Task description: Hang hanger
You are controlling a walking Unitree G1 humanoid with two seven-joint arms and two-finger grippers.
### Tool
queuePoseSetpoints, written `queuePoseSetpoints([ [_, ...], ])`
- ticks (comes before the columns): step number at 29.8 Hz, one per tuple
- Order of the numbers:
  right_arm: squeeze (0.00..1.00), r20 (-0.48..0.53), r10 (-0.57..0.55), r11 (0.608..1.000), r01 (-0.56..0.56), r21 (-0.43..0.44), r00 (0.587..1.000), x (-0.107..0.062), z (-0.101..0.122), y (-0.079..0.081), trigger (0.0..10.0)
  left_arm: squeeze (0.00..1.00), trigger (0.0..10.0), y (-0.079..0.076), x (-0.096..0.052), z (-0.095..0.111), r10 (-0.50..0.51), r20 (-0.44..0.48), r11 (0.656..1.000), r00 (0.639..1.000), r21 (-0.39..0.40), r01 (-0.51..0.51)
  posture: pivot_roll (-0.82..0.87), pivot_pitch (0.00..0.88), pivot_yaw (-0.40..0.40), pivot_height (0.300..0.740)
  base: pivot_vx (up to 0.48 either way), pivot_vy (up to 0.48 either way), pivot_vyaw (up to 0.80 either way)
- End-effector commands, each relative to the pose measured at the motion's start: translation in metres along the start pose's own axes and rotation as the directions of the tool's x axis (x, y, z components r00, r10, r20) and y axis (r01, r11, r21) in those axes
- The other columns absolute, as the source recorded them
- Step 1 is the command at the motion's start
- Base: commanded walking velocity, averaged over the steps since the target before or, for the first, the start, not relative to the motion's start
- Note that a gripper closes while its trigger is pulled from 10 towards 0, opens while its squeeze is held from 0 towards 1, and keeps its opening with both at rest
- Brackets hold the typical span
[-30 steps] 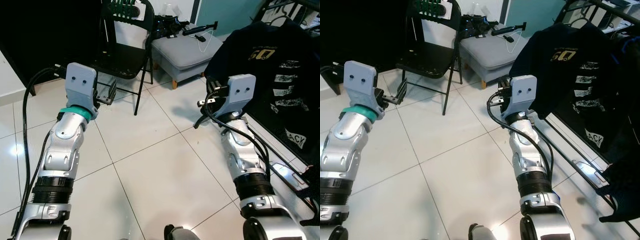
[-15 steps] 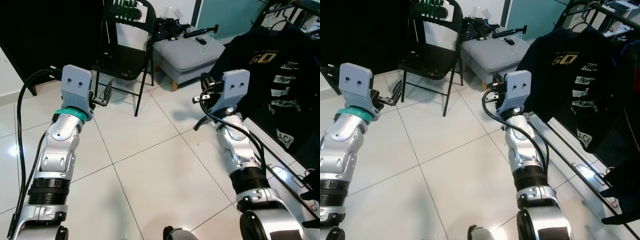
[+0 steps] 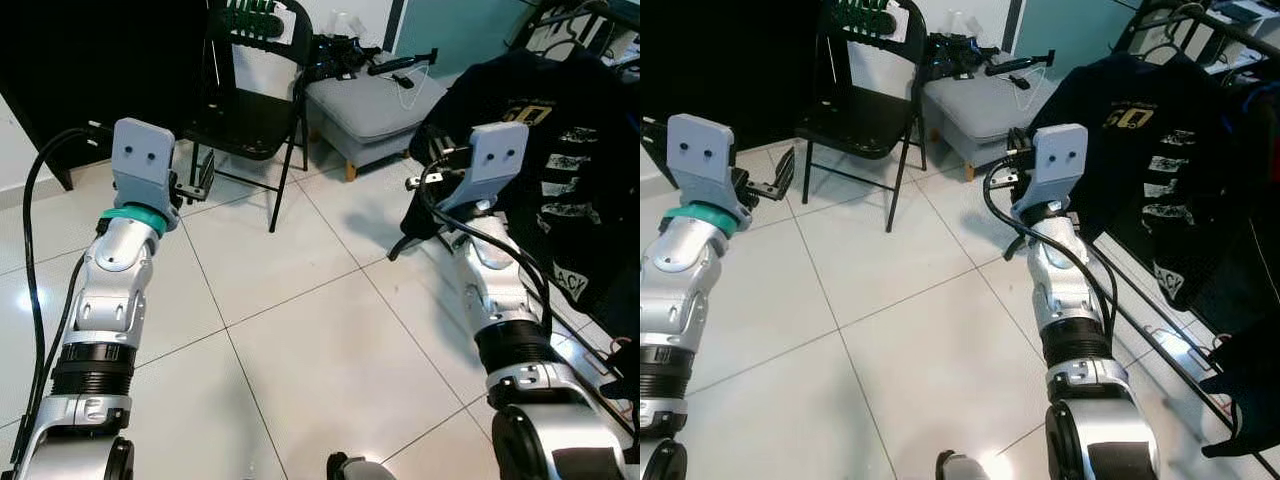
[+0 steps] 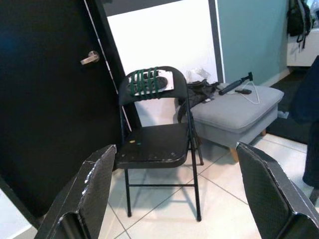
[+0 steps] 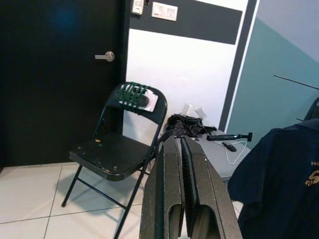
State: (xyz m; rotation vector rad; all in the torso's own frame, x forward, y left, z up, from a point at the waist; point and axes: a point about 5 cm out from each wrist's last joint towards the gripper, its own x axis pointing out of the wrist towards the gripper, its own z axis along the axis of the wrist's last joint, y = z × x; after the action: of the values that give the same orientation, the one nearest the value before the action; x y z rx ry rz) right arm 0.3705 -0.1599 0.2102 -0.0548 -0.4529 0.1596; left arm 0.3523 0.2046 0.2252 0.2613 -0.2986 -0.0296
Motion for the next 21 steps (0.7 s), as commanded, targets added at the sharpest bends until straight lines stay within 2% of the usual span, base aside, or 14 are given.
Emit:
queuePoseSetpoints([
  [1, 0.0, -0.009, -0.023, 1.0, 0.023, 0.001, 1.0, -0.003, -0.004, -0.004, 10.0, 0.0, 10.0, -0.002, 0.003, 0.0, -0.013, 0.004, 1.0, 1.0, 0.0, 0.013, 0.0, 0.0, 0.04, 0.74, 0.0, 0.0, 0.0],
  [10, 0.0, -0.005, -0.01, 1.0, 0.01, 0.004, 1.0, 0.0, -0.004, -0.001, 10.0, 0.0, 10.0, -0.003, 0.005, 0.003, -0.016, 0.016, 1.0, 1.0, 0.003, 0.016, 0.02, 0.0, 0.025, 0.74, 0.0, 0.0, 0.0],
  [14, 0.0, -0.014, 0.018, 1.0, -0.018, 0.013, 1.0, -0.001, -0.006, 0.006, 10.0, 0.0, 10.0, -0.001, -0.004, -0.004, -0.006, -0.002, 1.0, 1.0, 0.006, 0.006, 0.03, 0.0, 0.012, 0.74, 0.0, 0.0, 0.0],
  [21, 0.0, -0.008, 0.027, 1.0, -0.027, 0.006, 1.0, 0.004, -0.003, 0.005, 10.0, 0.0, 10.0, 0.001, -0.004, -0.003, 0.014, 0.005, 1.0, 1.0, 0.003, -0.014, 0.03, 0.0, -0.011, 0.74, 0.0, 0.0, 0.0],
])
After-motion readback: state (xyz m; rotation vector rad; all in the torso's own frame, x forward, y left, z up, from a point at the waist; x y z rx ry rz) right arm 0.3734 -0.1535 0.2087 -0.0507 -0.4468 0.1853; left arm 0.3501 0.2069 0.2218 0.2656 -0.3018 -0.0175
